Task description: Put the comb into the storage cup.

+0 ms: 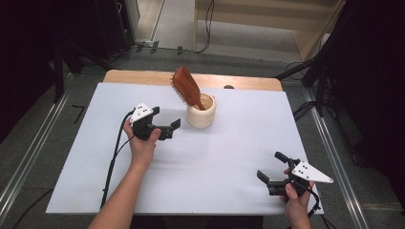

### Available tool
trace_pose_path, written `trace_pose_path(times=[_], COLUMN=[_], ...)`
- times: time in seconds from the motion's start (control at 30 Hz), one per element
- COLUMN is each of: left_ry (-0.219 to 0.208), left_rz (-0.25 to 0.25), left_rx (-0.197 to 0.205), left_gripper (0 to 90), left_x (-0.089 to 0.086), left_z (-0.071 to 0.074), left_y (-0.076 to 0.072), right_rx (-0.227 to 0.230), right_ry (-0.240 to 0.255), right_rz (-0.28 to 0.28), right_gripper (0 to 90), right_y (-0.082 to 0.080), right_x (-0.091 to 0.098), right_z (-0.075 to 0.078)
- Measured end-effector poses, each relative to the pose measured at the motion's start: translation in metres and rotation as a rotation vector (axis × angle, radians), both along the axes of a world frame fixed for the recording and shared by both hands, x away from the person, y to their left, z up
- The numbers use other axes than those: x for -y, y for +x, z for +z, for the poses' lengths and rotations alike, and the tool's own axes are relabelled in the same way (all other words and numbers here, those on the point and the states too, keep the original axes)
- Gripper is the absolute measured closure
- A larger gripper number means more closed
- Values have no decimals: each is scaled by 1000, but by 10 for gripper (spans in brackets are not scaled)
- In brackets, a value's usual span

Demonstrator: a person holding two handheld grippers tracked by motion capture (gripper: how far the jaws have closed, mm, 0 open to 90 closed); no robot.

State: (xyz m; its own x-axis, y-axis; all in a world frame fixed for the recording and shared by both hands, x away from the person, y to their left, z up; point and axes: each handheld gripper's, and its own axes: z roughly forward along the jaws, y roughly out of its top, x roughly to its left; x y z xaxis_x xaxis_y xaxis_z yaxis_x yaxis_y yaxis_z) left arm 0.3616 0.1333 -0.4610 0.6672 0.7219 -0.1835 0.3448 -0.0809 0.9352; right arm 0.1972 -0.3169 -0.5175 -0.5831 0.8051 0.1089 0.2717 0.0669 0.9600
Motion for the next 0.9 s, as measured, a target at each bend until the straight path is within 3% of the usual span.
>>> trace_pose_path(times=[0.53, 0.9], left_ry=[-4, 26], left_rz=[-6, 5], left_rx=[15, 30], left_gripper=[0, 0], left_x=[-17, -33], left_z=[-10, -15], left_y=[-33, -49], right_rx=[-3, -4], right_ry=[-1, -6], right_rz=[1, 0], right_gripper=[0, 0], right_y=[0, 0], right_x=[-1, -1], right_z=[0, 0])
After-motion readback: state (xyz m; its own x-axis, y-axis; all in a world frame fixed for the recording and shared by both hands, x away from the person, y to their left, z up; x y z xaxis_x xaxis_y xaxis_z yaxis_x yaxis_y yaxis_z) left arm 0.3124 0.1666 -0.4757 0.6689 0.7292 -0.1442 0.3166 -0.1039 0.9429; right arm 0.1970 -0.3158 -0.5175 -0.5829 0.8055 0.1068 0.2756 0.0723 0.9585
